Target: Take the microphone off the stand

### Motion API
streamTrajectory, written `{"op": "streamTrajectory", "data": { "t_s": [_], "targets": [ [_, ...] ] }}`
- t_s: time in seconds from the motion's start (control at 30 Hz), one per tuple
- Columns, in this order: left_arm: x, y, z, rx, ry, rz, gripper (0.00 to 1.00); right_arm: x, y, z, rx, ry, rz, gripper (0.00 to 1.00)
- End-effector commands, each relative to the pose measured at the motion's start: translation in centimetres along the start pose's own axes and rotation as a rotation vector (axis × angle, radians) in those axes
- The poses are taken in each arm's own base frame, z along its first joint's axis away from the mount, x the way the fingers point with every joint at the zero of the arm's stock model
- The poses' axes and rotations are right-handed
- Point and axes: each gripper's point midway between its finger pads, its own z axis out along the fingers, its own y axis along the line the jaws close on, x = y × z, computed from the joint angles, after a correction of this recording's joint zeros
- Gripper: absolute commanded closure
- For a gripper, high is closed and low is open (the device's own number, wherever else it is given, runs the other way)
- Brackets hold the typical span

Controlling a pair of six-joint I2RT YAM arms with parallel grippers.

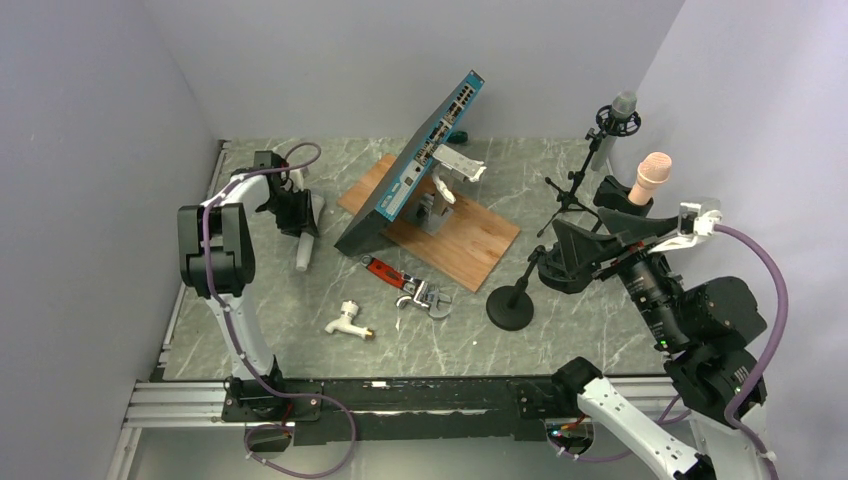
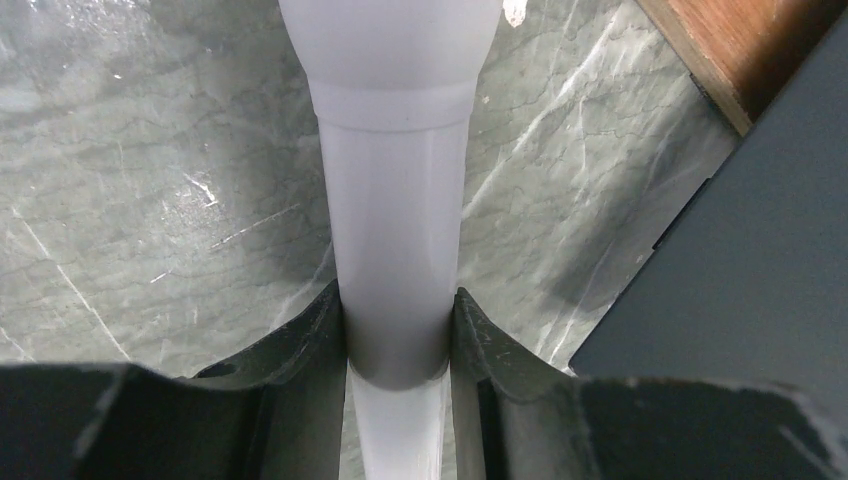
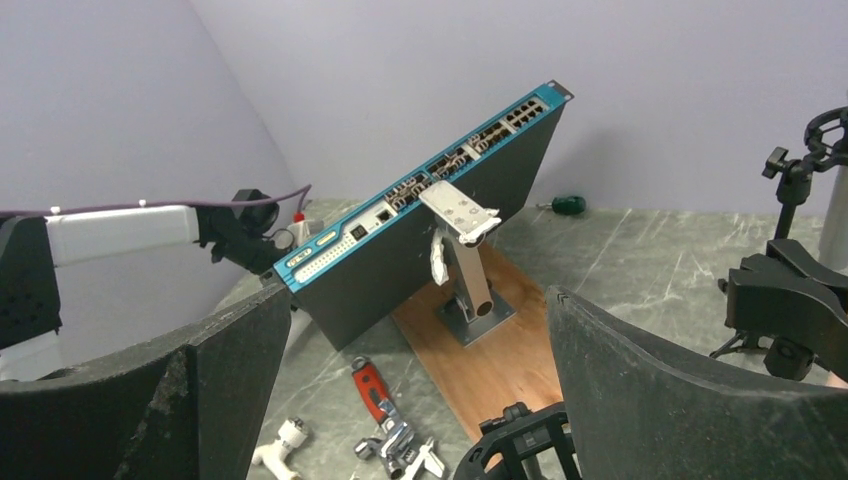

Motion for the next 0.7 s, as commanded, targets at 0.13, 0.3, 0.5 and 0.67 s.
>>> {"op": "streamTrajectory", "data": {
  "t_s": [0.13, 0.3, 0.5, 0.67],
  "targets": [
    [-0.8, -0.6, -0.1, 0.005, -0.004, 0.005, 0.75, -1.1, 1.1, 0.2, -0.043, -0.012, 0.03, 0.0],
    [-0.3, -0.5, 0.5, -0.005, 0.018, -0.005, 0.64, -0.8, 1.2, 0.0, -0.05, -0.011, 0.043, 0.0],
    [-0.2, -0.6, 0.5, -0.015, 0.022, -0.001, 0.52, 0.0, 0.8, 0.2, -0.026, 0.024, 0.038, 0.0],
    [-0.4, -0.6, -0.1, -0.031, 0.005, 0.008, 0.47, -0.1, 0.6, -0.1, -0.018, 0.032, 0.033, 0.0]
  ]
}}
